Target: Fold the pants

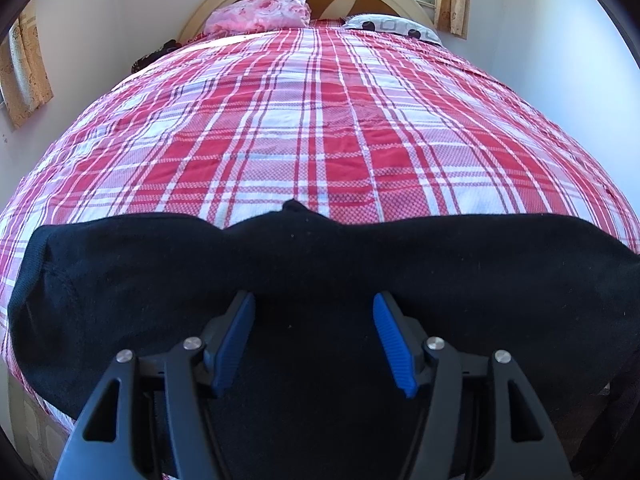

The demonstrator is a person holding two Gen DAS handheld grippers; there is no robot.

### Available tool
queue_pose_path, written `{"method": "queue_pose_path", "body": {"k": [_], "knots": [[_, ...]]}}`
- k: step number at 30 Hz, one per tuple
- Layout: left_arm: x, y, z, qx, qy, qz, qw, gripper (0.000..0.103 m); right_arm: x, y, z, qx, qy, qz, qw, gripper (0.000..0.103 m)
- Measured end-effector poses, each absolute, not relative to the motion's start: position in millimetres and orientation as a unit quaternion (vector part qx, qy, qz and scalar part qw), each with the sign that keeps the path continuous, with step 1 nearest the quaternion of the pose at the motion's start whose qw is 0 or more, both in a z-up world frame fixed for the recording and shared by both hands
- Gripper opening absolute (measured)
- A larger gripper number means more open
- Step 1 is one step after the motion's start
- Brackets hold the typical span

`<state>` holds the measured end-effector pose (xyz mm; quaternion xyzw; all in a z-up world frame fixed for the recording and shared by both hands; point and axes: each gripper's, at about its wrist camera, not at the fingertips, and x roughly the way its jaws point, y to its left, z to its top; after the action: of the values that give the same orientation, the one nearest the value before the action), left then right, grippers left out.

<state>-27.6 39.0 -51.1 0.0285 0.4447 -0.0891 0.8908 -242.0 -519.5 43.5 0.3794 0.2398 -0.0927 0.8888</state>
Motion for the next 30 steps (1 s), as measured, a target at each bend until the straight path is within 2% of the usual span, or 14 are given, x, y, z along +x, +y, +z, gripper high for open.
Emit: {"method": "queue_pose_path", "body": {"k": [3,8,15,16,17,18,19,20,25,26,27,28,30], "knots": [[-26,38,-51,0.032,0.449,-0.091,0.888,0.065,-276,-547,-5,0.347,0.316,-0.245,0.849,0.01],[-27,37,-51,0.035,0.448,-0.091,0.889,0.066,-340,-566,-35,0.476,0.246,-0.266,0.801,0.01],[-29,33,-52,0.053,0.442,-0.083,0.892,0.066,-291,-536,-17,0.415,0.263,-0.19,0.85,0.011],[-29,34,-51,0.05,0.443,-0.083,0.891,0.066,-286,-535,-15,0.419,0.263,-0.177,0.851,0.017],[-28,35,-51,0.046,0.444,-0.082,0.891,0.066,-276,-540,-16,0.427,0.267,-0.162,0.848,0.035],[-28,34,-51,0.046,0.444,-0.082,0.891,0.066,-266,-545,-17,0.436,0.275,-0.151,0.843,0.047],[-28,34,-52,0.047,0.443,-0.08,0.892,0.066,-257,-547,-17,0.44,0.284,-0.145,0.84,0.066],[-29,33,-52,0.049,0.441,-0.078,0.893,0.066,-250,-548,-17,0.438,0.289,-0.142,0.839,0.069],[-30,29,-54,0.059,0.438,-0.071,0.894,0.068,-220,-537,-27,0.382,0.378,-0.173,0.825,0.067],[-30,29,-54,0.06,0.439,-0.07,0.894,0.068,-217,-533,-28,0.373,0.384,-0.164,0.829,0.047],[-30,29,-54,0.06,0.439,-0.069,0.894,0.068,-213,-527,-29,0.362,0.391,-0.149,0.833,0.031],[-30,29,-54,0.06,0.439,-0.069,0.894,0.068,-209,-523,-29,0.36,0.396,-0.135,0.834,0.02],[-30,28,-54,0.062,0.439,-0.066,0.894,0.068,-208,-517,-23,0.358,0.383,-0.115,0.844,0.019]]}}
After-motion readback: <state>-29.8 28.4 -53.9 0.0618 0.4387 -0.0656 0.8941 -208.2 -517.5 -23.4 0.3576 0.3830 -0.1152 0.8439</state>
